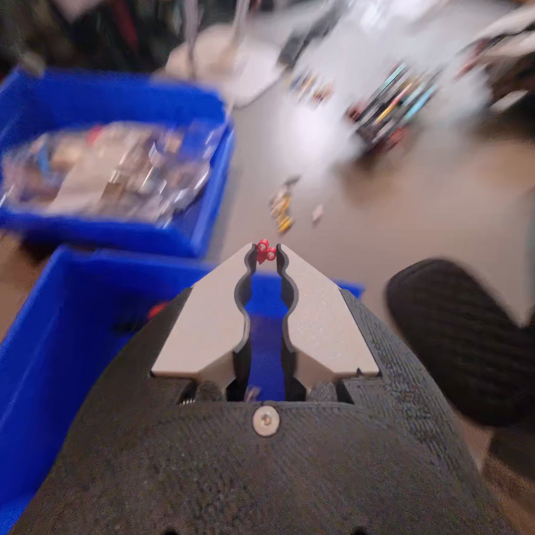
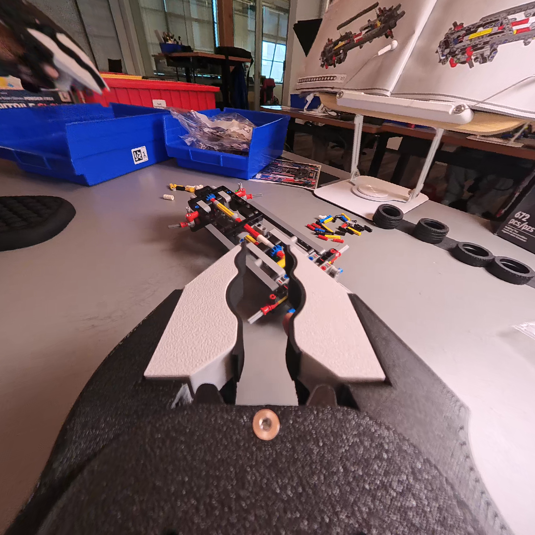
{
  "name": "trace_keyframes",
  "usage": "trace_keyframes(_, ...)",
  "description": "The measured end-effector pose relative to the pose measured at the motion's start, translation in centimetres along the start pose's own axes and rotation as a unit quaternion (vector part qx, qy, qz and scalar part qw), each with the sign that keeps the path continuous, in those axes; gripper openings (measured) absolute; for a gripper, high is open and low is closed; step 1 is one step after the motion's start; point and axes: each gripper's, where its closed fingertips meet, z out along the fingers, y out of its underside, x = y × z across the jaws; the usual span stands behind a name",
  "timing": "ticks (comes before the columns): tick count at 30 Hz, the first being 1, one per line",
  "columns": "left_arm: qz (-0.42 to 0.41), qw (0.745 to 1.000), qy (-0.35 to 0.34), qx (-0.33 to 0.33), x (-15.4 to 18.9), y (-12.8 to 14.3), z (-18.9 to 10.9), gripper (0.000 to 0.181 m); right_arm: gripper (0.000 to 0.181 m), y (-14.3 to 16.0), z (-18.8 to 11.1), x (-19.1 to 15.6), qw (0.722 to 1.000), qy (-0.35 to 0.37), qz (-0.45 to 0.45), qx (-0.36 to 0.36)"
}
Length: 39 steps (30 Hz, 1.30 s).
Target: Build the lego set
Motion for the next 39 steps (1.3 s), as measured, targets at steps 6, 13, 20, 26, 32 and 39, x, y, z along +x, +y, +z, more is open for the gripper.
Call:
trace_keyframes(6,0.018,0.933,0.241,0.266,16.9,-11.3,0.1,0.011,0.022,-1.6,0.5,-3.4,0.997,-0.049,-0.064,0.01)
trace_keyframes(13,-0.093,0.861,0.417,0.277,27.4,-14.6,9.9,0.01,0.019,-5.6,1.3,-8.7,0.978,-0.109,-0.174,0.037)
trace_keyframes(20,-0.171,0.817,0.49,0.25,30.7,-17.2,15.3,0.01,0.021,-7.9,2.1,-10.5,0.969,-0.11,-0.215,0.054)
trace_keyframes(26,-0.192,0.816,0.495,0.228,31.7,-16.5,17.1,0.01,0.013,-7.6,2.0,-10.9,0.969,-0.113,-0.214,0.054)
trace_keyframes(32,-0.199,0.835,0.468,0.209,31.5,-14.9,18.8,0.019,0.005,-5.4,1.3,-9.9,0.969,-0.125,-0.212,0.009)
trace_keyframes(39,-0.115,0.916,0.307,0.233,26.2,-13.7,19.4,0.025,0.005,0.4,-4.0,0.9,0.965,-0.066,-0.17,-0.19)
